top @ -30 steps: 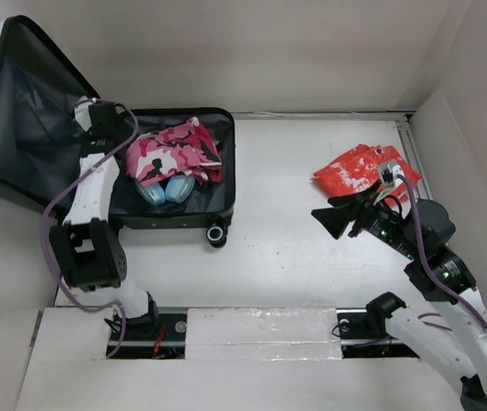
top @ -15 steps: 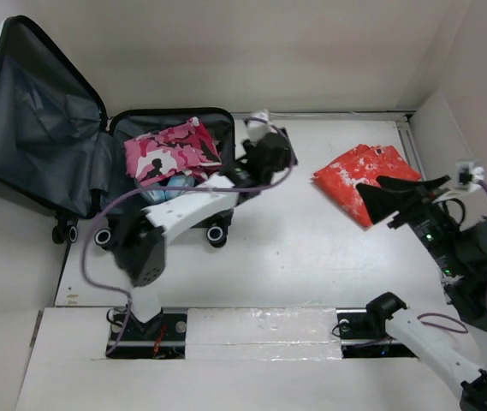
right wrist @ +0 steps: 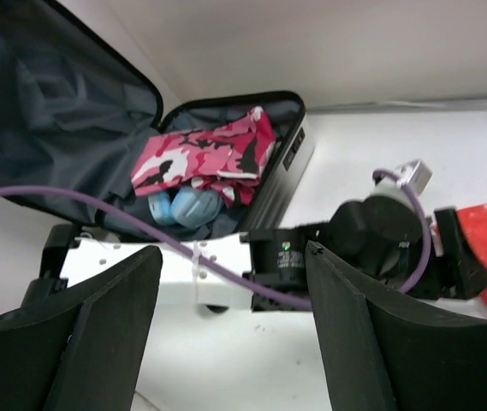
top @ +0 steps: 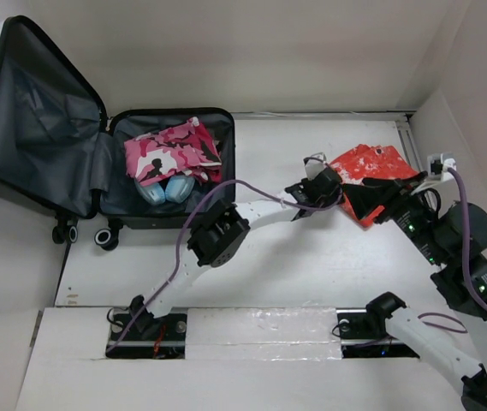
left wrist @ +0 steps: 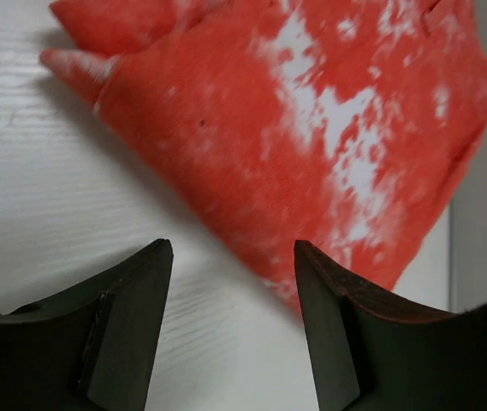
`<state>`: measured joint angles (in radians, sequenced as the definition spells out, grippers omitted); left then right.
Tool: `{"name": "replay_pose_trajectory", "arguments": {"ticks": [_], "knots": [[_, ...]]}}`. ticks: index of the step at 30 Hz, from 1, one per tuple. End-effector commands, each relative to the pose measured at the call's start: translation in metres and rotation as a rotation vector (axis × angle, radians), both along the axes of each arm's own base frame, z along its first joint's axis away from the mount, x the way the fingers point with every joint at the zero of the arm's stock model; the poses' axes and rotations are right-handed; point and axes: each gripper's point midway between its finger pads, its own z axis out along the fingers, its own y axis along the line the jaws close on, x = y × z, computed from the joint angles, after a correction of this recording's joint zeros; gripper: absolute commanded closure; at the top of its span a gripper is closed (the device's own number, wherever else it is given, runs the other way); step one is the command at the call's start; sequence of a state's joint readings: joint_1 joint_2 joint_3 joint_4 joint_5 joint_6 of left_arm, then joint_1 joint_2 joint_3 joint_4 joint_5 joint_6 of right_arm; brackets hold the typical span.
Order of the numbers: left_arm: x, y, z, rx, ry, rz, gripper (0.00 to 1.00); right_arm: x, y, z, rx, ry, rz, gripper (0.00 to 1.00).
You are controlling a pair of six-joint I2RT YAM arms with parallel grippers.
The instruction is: Pack the luggage
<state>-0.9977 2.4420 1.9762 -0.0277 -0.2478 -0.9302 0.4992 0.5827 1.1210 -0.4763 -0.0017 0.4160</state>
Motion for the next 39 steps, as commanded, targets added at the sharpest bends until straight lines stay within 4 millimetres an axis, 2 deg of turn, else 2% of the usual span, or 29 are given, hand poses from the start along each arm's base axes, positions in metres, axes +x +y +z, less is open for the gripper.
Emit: {"name": "replay_pose_trajectory", "arguments": {"ticks": [1, 6, 7, 8, 10, 12, 14, 15, 16, 20, 21, 23, 24, 25, 28, 30, 31, 32, 33, 35, 36, 37, 38, 39], "knots": [[0.016, -0.024, 0.036, -0.165, -0.010, 0.027, 0.45, -0.002, 0.011, 0.004, 0.014, -0.011, 0.059, 0.26], [0.019, -0.039, 0.006, -0.201, 0.060, 0.014, 0.44, -0.001, 0.017, 0.000, 0.016, 0.002, 0.082, 0.26], [0.019, -0.039, -0.008, -0.185, 0.079, 0.020, 0.44, -0.001, 0.017, 0.000, 0.016, 0.002, 0.082, 0.26], [0.019, -0.040, -0.004, -0.188, 0.078, 0.020, 0.45, -0.001, 0.017, 0.000, 0.016, 0.002, 0.082, 0.26], [0.017, -0.039, -0.016, -0.173, 0.094, 0.014, 0.47, -0.003, 0.015, 0.002, 0.020, -0.007, 0.082, 0.26], [0.013, -0.033, -0.026, -0.154, 0.106, 0.017, 0.54, -0.003, 0.015, 0.002, 0.020, -0.007, 0.082, 0.25], [0.011, -0.030, -0.022, -0.157, 0.095, 0.010, 0.68, -0.003, 0.015, 0.002, 0.020, -0.007, 0.082, 0.25], [0.017, -0.026, -0.022, -0.158, 0.095, 0.021, 0.76, -0.003, 0.015, 0.002, 0.020, -0.007, 0.082, 0.25], [0.017, -0.025, -0.020, -0.152, 0.090, 0.016, 0.98, -0.003, 0.015, 0.002, 0.012, -0.011, 0.081, 0.25], [0.038, 0.010, -0.020, -0.128, 0.085, 0.061, 1.00, -0.004, 0.017, 0.004, 0.016, -0.020, 0.090, 0.25], [0.043, 0.030, -0.024, -0.104, 0.095, 0.093, 1.00, -0.003, 0.017, 0.000, 0.012, -0.012, 0.090, 0.25], [0.048, 0.047, -0.020, -0.097, 0.074, 0.098, 1.00, -0.003, 0.017, 0.000, 0.012, -0.012, 0.090, 0.25], [0.044, 0.067, -0.037, -0.048, 0.083, 0.123, 1.00, -0.002, 0.018, -0.002, 0.012, -0.012, 0.090, 0.25], [0.049, 0.077, -0.017, -0.057, 0.053, 0.136, 1.00, -0.002, 0.018, -0.002, 0.012, -0.012, 0.090, 0.25], [0.044, 0.107, 0.000, 0.011, -0.015, 0.170, 1.00, 0.005, 0.025, -0.010, 0.001, 0.007, 0.110, 0.25], [0.044, 0.118, 0.011, 0.043, -0.054, 0.178, 1.00, 0.008, 0.029, -0.013, -0.001, 0.010, 0.119, 0.25], [0.040, 0.124, 0.009, 0.080, -0.058, 0.158, 1.00, 0.010, 0.032, -0.014, -0.003, 0.014, 0.128, 0.25], [0.038, 0.126, 0.022, 0.077, -0.078, 0.149, 0.92, 0.010, 0.032, -0.014, -0.003, 0.014, 0.128, 0.25], [0.036, 0.129, 0.026, 0.086, -0.089, 0.139, 0.69, 0.014, 0.034, -0.017, -0.008, 0.025, 0.128, 0.25], [0.030, 0.146, 0.036, 0.109, -0.106, 0.160, 0.51, 0.017, 0.036, -0.024, -0.017, 0.043, 0.128, 0.25], [0.024, 0.153, 0.042, 0.106, -0.117, 0.156, 0.37, 0.019, 0.035, -0.025, -0.016, 0.042, 0.118, 0.25], [0.024, 0.154, 0.042, 0.113, -0.121, 0.151, 0.33, 0.019, 0.035, -0.025, -0.016, 0.042, 0.118, 0.25], [0.017, 0.162, 0.033, 0.134, -0.105, 0.149, 0.31, 0.019, 0.035, -0.025, -0.016, 0.042, 0.118, 0.25], [0.014, 0.165, 0.039, 0.126, -0.111, 0.150, 0.31, 0.021, 0.036, -0.027, -0.015, 0.040, 0.118, 0.25]]}}
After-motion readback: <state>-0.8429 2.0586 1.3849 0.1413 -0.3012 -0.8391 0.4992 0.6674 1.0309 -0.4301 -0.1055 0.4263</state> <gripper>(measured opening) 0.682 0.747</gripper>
